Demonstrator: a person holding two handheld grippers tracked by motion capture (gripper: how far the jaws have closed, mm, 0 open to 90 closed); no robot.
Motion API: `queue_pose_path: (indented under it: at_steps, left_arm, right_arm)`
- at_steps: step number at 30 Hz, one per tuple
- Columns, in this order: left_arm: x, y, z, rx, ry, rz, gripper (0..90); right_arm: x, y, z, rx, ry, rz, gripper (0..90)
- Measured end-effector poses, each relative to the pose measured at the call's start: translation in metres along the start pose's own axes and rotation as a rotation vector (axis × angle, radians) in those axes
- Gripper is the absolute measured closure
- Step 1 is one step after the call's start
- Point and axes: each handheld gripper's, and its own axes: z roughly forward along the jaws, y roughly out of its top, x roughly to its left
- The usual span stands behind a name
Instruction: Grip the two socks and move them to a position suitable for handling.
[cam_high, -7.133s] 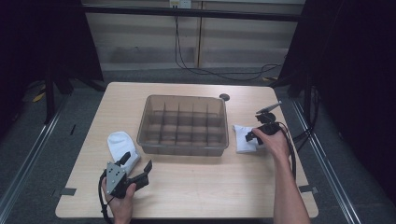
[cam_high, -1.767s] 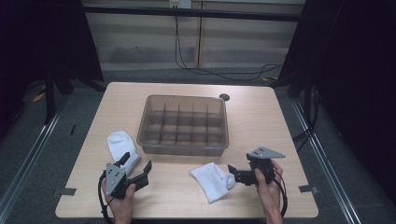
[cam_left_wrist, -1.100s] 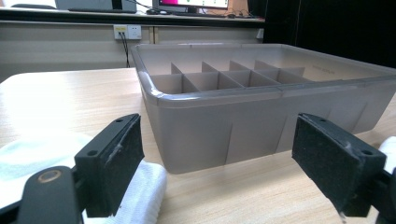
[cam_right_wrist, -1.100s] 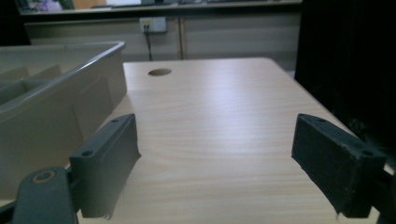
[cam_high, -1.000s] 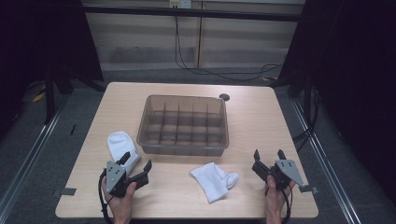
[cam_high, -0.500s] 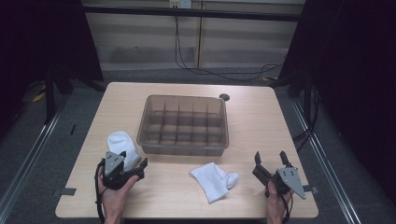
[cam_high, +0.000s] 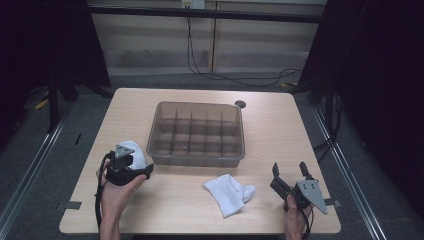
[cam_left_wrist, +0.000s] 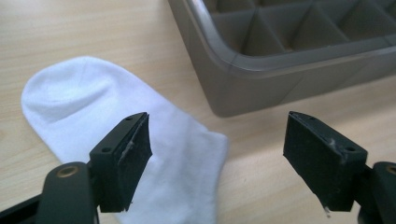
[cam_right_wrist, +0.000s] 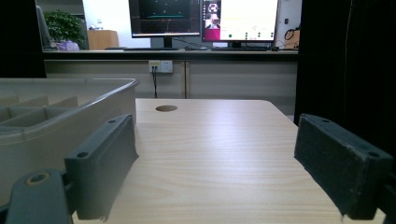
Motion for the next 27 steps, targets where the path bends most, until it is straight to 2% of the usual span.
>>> queue_pose_path:
  at_steps: [1, 5, 6, 8, 9, 11, 14, 16, 18, 20, 21, 24, 27]
  left_arm:
    - [0.002, 0.005, -0.001, 0.038, 0.000, 0.011, 23.0]
    - [0.008, 0.020, 0.000, 0.138, -0.022, 0.035, 23.0]
    - [0.009, 0.024, 0.002, 0.184, -0.017, 0.066, 22.9]
    - [0.011, 0.029, 0.006, 0.219, -0.020, 0.097, 23.0]
    - [0.013, 0.031, 0.010, 0.266, -0.009, 0.109, 23.5]
    - [0.018, 0.034, 0.016, 0.336, -0.005, 0.118, 23.1]
    - [0.027, 0.036, 0.025, 0.406, -0.004, 0.118, 22.2]
    - [0.032, 0.036, 0.029, 0.414, 0.006, 0.103, 20.4]
    - [0.038, 0.038, 0.032, 0.405, -0.019, 0.096, 17.9]
    - [0.041, 0.039, 0.034, 0.429, -0.030, 0.091, 16.7]
    - [0.042, 0.040, 0.034, 0.437, -0.024, 0.096, 17.5]
    - [0.044, 0.041, 0.038, 0.453, -0.049, 0.111, 17.0]
    - [0.044, 0.038, 0.043, 0.492, -0.003, 0.126, 17.1]
  right_arm:
    - [0.000, 0.000, 0.000, 0.000, 0.001, 0.000, 12.4]
    - [0.000, 0.000, 0.000, 0.001, 0.002, 0.000, 12.4]
    - [0.000, 0.000, 0.000, 0.002, 0.003, -0.001, 12.4]
    - [0.000, 0.000, 0.000, 0.000, 0.003, -0.001, 12.4]
    - [0.000, 0.000, 0.000, 0.000, 0.003, 0.000, 12.4]
    - [0.000, 0.000, 0.001, 0.000, 0.006, -0.002, 12.5]
    - [0.000, 0.000, 0.001, 0.000, 0.006, -0.001, 12.4]
    - [0.000, 0.000, 0.001, 0.002, 0.007, -0.001, 12.5]
    - [0.000, 0.000, 0.001, 0.002, 0.009, 0.000, 12.5]
    - [-0.001, 0.000, 0.001, 0.007, 0.011, 0.000, 12.4]
    - [-0.001, 0.000, 0.001, 0.006, 0.012, 0.000, 12.5]
    - [-0.001, 0.000, 0.001, 0.005, 0.014, 0.000, 12.5]
    - [-0.001, 0.000, 0.001, 0.007, 0.021, 0.001, 13.2]
